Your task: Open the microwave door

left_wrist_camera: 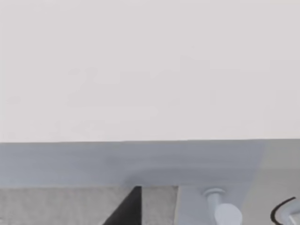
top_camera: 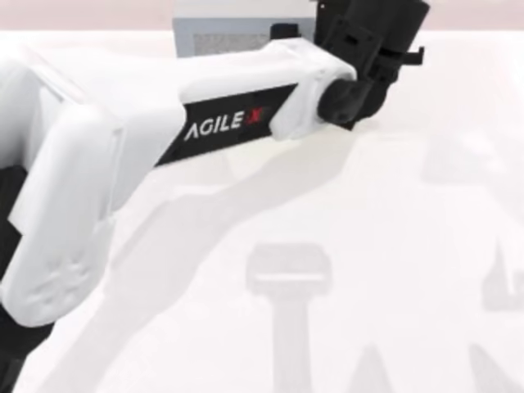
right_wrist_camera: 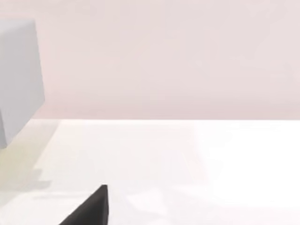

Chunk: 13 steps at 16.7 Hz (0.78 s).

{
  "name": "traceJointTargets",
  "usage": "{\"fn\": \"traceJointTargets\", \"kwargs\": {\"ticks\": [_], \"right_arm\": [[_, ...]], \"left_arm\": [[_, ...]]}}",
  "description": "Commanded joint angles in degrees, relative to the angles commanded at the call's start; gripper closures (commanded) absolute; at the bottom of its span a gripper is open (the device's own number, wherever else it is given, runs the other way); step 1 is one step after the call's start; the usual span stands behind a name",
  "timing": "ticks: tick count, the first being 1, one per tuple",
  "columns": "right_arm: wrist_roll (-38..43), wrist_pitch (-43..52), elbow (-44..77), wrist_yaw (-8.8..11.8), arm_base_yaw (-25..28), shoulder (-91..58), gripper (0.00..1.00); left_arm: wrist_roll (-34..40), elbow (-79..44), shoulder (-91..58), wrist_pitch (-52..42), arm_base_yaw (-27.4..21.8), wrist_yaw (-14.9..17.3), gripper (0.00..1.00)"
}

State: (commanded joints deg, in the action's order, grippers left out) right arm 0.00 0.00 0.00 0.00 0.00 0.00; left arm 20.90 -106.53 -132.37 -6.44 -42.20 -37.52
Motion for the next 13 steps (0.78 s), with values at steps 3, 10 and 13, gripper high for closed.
{"fn": "traceJointTargets", "kwargs": {"ticks": [3, 10, 13], "right_arm": [[0.00, 0.00, 0.00, 0.00, 0.00, 0.00, 0.00], [0.00, 0.00, 0.00, 0.00, 0.00, 0.00, 0.00], [0.00, 0.00, 0.00, 0.00, 0.00, 0.00, 0.00]], "left_arm": [[0.00, 0.00, 0.00, 0.00, 0.00, 0.00, 0.83], [0.00, 0.00, 0.00, 0.00, 0.00, 0.00, 1.00], [0.00, 0.00, 0.00, 0.00, 0.00, 0.00, 1.00]]}}
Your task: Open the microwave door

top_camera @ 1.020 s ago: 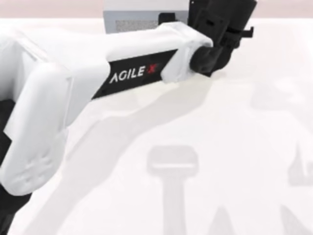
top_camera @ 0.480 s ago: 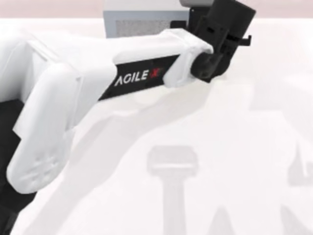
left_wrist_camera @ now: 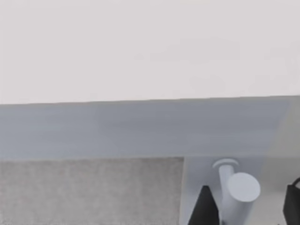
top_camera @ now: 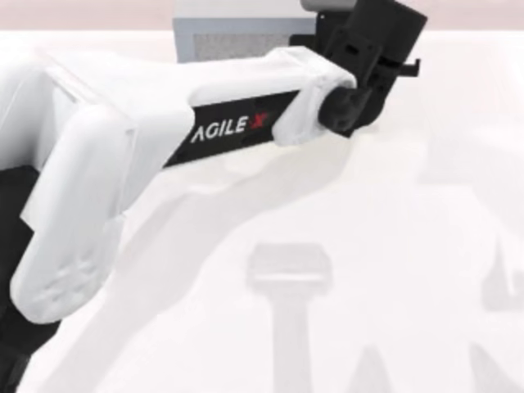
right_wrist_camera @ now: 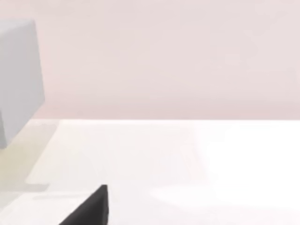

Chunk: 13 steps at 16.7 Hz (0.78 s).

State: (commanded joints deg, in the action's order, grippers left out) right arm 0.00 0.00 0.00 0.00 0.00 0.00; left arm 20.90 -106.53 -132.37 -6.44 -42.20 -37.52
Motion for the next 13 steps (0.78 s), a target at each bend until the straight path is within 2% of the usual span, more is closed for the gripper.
{"fn": "traceJointTargets", "kwargs": {"ticks": [1, 7, 13], "right_arm": [[0.00, 0.00, 0.00, 0.00, 0.00, 0.00, 0.00], [0.00, 0.00, 0.00, 0.00, 0.00, 0.00, 0.00], [0.00, 0.00, 0.00, 0.00, 0.00, 0.00, 0.00]], "left_arm": [[-0.13, 2.94, 1.01, -0.62, -3.15, -0.09, 1.00], [1.37, 7.48, 4.53, 1.99, -2.16, -1.75, 1.00], [1.46, 7.74, 4.70, 2.13, -2.11, -1.85, 1.00]]}}
